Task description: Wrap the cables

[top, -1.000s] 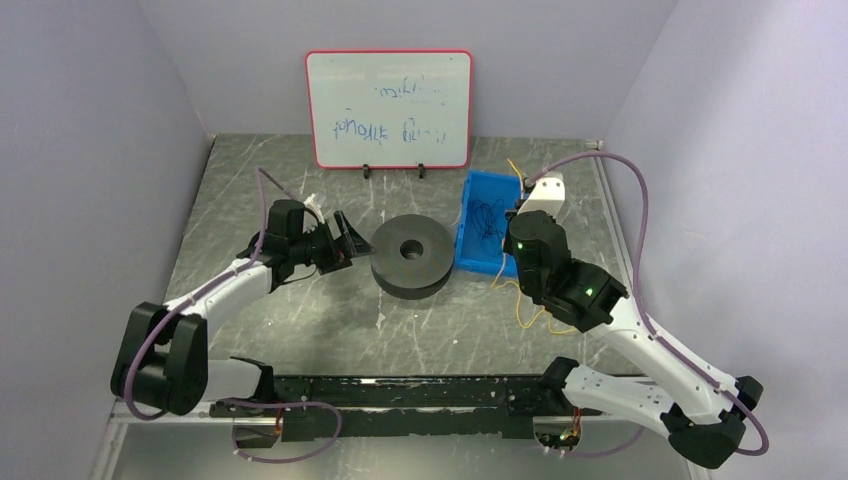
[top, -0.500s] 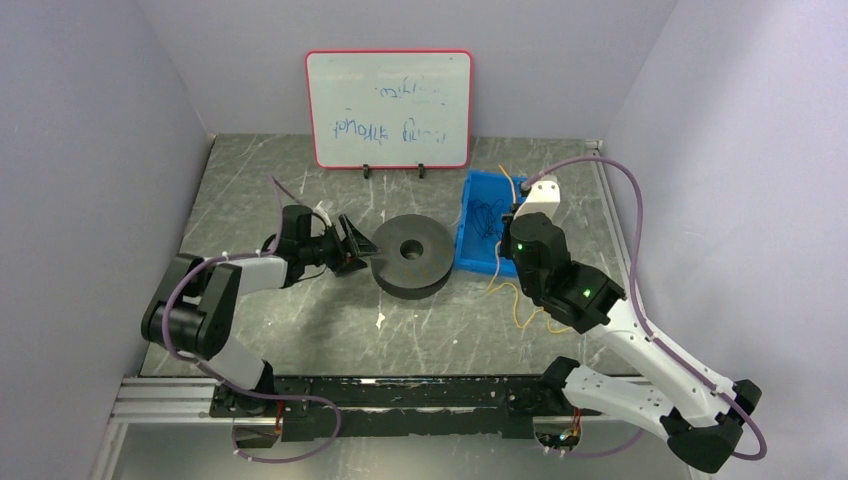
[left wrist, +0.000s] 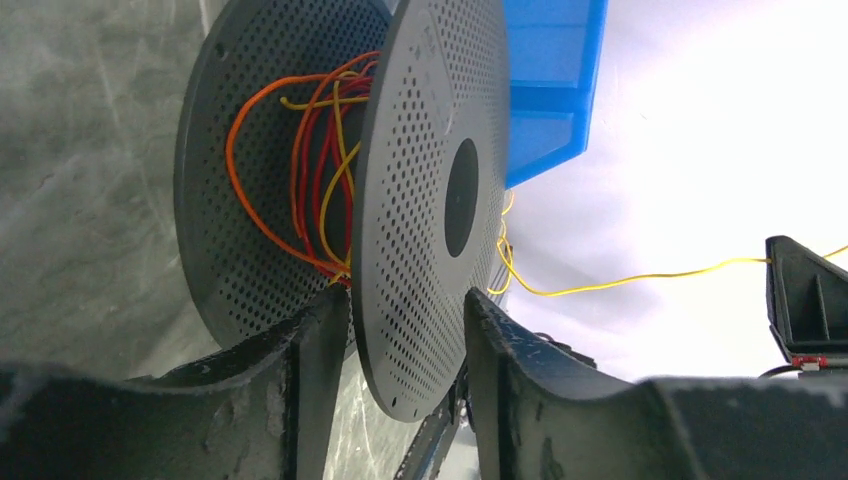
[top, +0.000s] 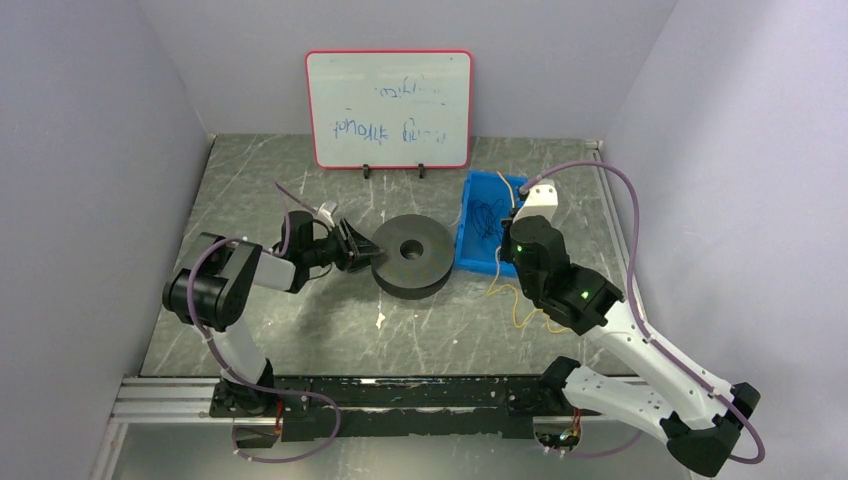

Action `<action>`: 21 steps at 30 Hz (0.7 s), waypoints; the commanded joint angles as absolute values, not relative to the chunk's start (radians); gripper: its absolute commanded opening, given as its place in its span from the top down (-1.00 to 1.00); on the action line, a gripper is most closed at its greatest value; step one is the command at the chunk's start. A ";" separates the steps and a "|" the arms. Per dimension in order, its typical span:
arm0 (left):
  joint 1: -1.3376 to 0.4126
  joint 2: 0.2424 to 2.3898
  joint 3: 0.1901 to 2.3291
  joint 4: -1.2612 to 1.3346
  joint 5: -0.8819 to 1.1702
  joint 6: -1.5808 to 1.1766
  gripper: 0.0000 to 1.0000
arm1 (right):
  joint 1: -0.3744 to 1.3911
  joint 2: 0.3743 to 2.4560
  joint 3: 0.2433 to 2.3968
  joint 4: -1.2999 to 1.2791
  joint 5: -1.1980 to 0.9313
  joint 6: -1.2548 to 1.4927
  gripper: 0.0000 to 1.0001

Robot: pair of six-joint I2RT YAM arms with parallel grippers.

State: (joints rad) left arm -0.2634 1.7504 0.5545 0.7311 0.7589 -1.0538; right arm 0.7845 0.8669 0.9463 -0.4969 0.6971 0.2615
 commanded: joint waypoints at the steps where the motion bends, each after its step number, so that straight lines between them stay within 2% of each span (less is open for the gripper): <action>1: -0.256 1.786 0.537 0.918 0.819 -1.114 0.04 | 0.775 0.860 0.930 -0.480 0.683 0.253 1.00; 9: -0.256 1.865 0.514 1.132 0.865 -1.240 0.30 | 0.772 0.858 0.926 -0.480 0.676 0.256 1.00; 12: -0.256 1.868 0.509 1.181 0.874 -1.267 0.55 | 0.773 0.858 0.926 -0.484 0.675 0.258 1.00; 14: -0.256 1.848 0.515 1.146 0.868 -1.250 0.79 | 0.772 0.856 0.926 -0.486 0.673 0.260 1.00; 15: -0.256 1.832 0.517 1.122 0.864 -1.237 0.85 | 0.773 0.856 0.925 -0.486 0.672 0.261 1.00; 21: -0.258 1.732 0.534 1.012 0.842 -1.192 0.86 | 0.770 0.855 0.925 -0.488 0.667 0.264 1.00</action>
